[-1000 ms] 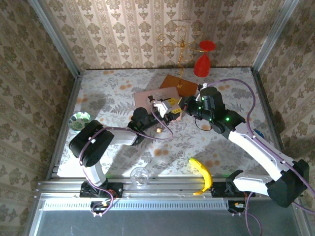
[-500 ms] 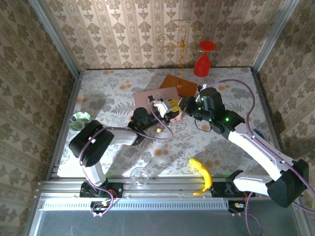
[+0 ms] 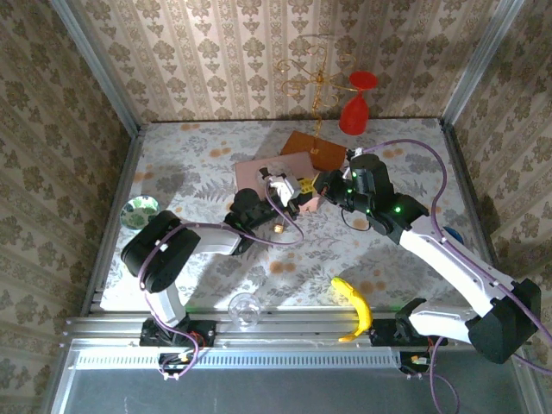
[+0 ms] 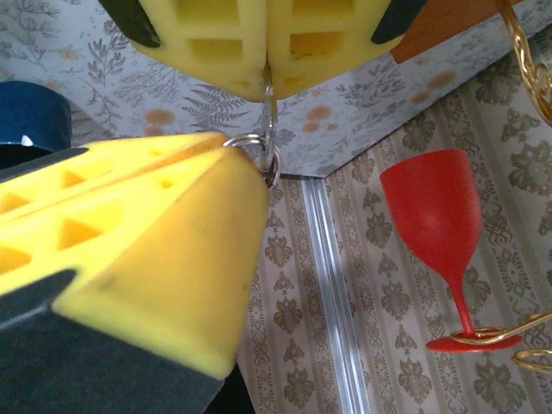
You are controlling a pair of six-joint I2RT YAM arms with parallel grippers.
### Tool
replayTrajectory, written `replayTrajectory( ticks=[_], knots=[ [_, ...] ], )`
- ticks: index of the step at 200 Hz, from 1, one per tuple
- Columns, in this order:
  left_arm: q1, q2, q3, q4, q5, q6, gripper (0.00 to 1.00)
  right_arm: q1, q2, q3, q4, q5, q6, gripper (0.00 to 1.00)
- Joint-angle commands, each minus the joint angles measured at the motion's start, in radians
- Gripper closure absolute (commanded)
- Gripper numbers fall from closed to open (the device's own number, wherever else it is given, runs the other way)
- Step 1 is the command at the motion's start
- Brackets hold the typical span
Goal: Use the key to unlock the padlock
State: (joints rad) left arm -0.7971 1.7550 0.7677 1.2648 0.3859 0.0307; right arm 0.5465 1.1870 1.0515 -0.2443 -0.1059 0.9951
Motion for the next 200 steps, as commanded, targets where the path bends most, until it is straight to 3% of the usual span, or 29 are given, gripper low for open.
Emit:
replayTrajectory(
  ticks=[1, 14, 24, 50, 67, 86, 112, 149, 200],
  knots=[
    [0.014, -0.020, -0.017, 0.024, 0.015, -0.004, 1.00, 0.001, 0.003, -0.003, -0.028, 0.025, -0.015, 1.00],
    [0.027, -0.048, -0.043, 0.017, 0.037, -0.017, 1.00, -0.010, -0.001, 0.009, -0.054, 0.023, -0.040, 1.00],
    [0.050, -0.085, -0.065, -0.012, 0.075, -0.048, 1.00, -0.021, -0.006, 0.021, -0.074, 0.019, -0.076, 0.94],
    [0.147, -0.235, -0.084, -0.305, 0.265, -0.127, 1.00, -0.050, -0.044, 0.045, -0.103, -0.016, -0.220, 0.76],
    [0.179, -0.372, -0.043, -0.746, 0.300, -0.006, 1.00, -0.052, -0.071, 0.058, -0.114, -0.043, -0.342, 0.69],
    [0.167, -0.471, 0.082, -1.355, 0.138, 0.210, 1.00, -0.053, -0.090, 0.058, -0.114, -0.087, -0.450, 0.66],
    [0.171, -0.490, 0.255, -1.840, 0.025, 0.329, 1.00, -0.050, -0.097, 0.035, -0.047, -0.207, -0.569, 0.64],
    [0.140, -0.484, 0.402, -2.057, 0.025, 0.431, 1.00, -0.042, -0.077, 0.005, 0.039, -0.364, -0.719, 0.61],
    [0.086, -0.478, 0.523, -2.164, 0.095, 0.575, 1.00, -0.005, 0.000, -0.039, 0.202, -0.610, -0.760, 0.63]
  ],
)
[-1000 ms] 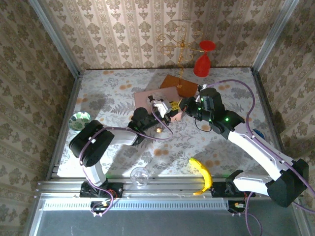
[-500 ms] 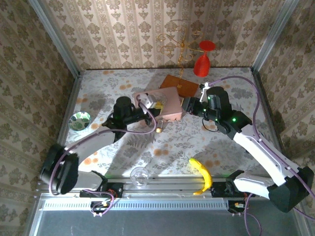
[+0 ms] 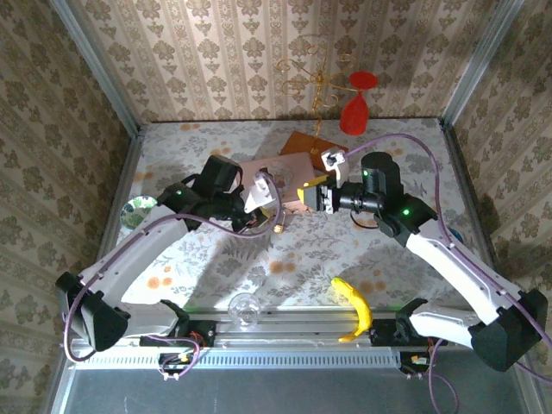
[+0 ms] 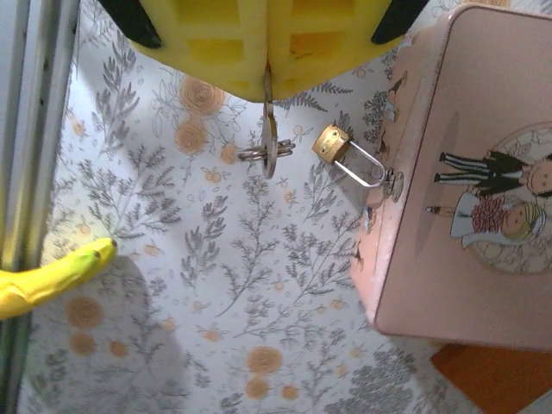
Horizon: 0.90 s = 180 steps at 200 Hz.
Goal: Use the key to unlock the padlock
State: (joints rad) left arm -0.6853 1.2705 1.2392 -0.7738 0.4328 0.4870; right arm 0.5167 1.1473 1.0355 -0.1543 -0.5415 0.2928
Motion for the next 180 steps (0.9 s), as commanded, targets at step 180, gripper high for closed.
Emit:
replayTrajectory(
  ticks=[180],
  knots=[
    [-0.037, -0.069, 0.017, -0.099, 0.143, 0.182, 1.00, 0.105, 0.127, 0.028, -0.006, -0.345, -0.159, 0.71]
  ],
)
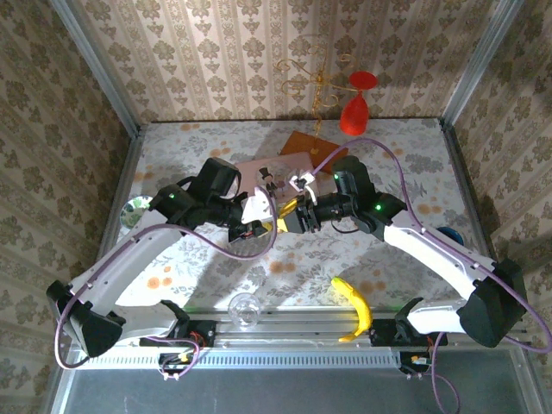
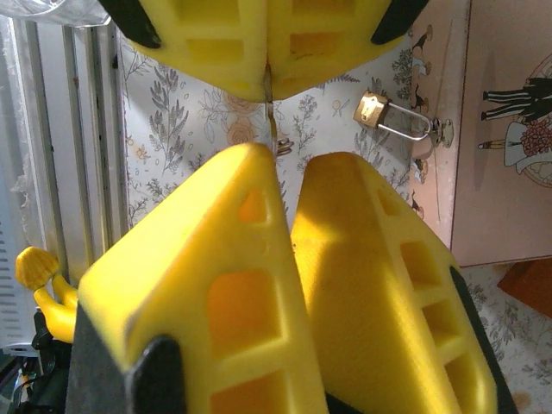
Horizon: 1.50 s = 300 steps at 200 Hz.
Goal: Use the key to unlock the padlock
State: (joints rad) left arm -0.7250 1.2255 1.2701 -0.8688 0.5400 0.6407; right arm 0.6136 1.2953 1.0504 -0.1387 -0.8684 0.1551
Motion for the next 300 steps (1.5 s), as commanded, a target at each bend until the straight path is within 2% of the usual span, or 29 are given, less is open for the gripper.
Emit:
replayTrajectory(
  ticks=[1, 120, 184, 232, 300],
  knots=[
    [0.002, -0.024, -0.013, -0.004, 0.036, 0.028, 1.00, 0.009, -0.022, 0.013, -0.021, -0.018, -0.021, 0.71],
    [0.002, -0.038, -0.026, 0.014, 0.044, 0.024, 1.00, 0.023, -0.006, 0.028, -0.052, -0.006, -0.037, 0.74],
    [0.002, -0.038, -0.032, 0.022, 0.063, 0.029, 1.00, 0.028, 0.005, 0.038, -0.058, -0.006, -0.032, 0.83],
    [0.006, -0.048, -0.040, 0.036, 0.060, 0.025, 1.00, 0.029, 0.008, 0.038, -0.063, -0.012, -0.042, 1.00],
    [0.043, -0.110, -0.076, 0.100, 0.079, -0.017, 0.98, 0.029, -0.009, 0.007, -0.034, 0.013, -0.025, 1.00]
  ],
)
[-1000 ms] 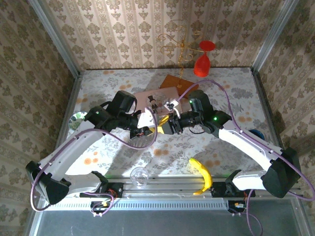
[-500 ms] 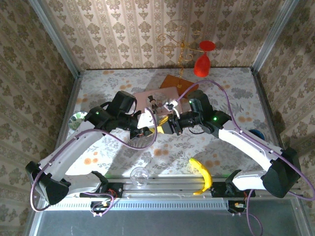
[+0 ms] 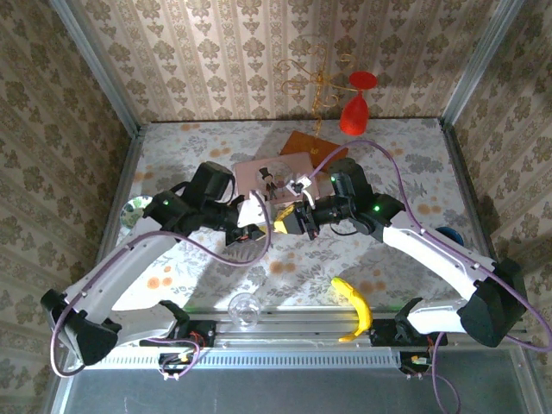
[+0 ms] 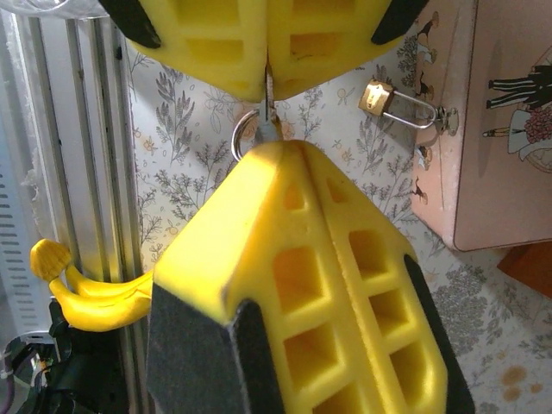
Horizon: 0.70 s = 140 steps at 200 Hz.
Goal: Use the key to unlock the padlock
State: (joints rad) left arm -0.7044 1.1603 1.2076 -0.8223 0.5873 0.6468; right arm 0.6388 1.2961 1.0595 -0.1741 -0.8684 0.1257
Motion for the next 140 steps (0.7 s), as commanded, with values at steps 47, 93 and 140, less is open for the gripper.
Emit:
replayTrajectory(
  ticks=[47, 93, 140],
  knots=[
    [0.077, -0.159, -0.112, 0.269, 0.048, -0.226, 0.42, 0.002, -0.067, -0.079, 0.140, 0.189, 0.077, 1.00],
    [0.131, -0.287, -0.292, 0.718, 0.062, -0.630, 0.28, -0.026, -0.095, -0.187, 0.409, 0.270, 0.246, 1.00],
    [0.137, -0.268, -0.315, 0.871, -0.015, -0.962, 0.38, -0.033, -0.078, -0.230, 0.647, 0.311, 0.424, 1.00]
  ],
)
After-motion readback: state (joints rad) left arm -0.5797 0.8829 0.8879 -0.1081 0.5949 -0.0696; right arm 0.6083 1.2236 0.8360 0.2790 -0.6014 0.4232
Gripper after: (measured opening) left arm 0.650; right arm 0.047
